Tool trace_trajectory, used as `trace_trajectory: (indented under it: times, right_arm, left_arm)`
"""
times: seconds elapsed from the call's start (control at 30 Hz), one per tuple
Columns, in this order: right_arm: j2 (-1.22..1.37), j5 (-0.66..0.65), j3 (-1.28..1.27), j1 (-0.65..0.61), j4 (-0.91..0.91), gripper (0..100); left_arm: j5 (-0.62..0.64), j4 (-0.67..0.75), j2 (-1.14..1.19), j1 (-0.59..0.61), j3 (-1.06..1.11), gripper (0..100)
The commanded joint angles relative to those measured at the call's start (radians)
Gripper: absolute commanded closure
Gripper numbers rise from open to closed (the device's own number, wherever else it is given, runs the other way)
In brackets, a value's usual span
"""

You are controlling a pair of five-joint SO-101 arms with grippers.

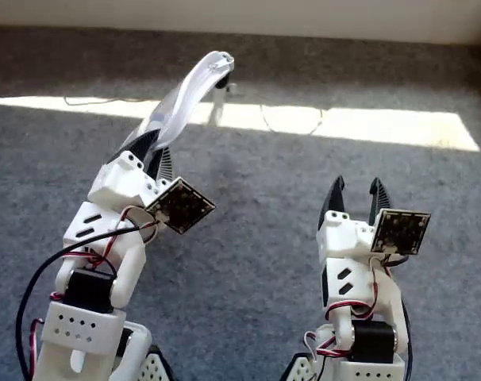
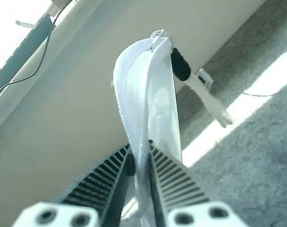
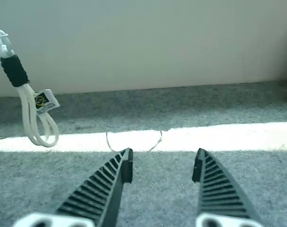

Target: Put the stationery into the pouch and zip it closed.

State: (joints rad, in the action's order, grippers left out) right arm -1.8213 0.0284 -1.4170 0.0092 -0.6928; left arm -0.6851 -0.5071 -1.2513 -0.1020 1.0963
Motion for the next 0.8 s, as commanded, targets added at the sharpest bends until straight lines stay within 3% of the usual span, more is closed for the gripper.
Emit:
trace_trajectory:
  times: [0.0, 0.23, 0.43, 0.77]
  right_arm:
    - [-0.013, 0.006, 0.070, -0.007, -0.002, 80.3]
    - [-0.013, 0.006, 0.070, -0.007, -0.002, 80.3]
    - [-0.013, 0.006, 0.070, -0.007, -0.002, 80.3]
    - [-0.013, 0.002, 0.068, -0.005, -0.002, 84.2]
  left_arm:
    - [-0.020, 0.003, -0.031, 0.004, -0.015, 100]
    - [-0.023, -0.107, -0.030, -0.030, 0.019, 99]
    - [-0.009, -0.222, -0.031, -0.068, -0.005, 82]
    - [0.170, -0.396, -0.031, -0.068, -0.134, 81]
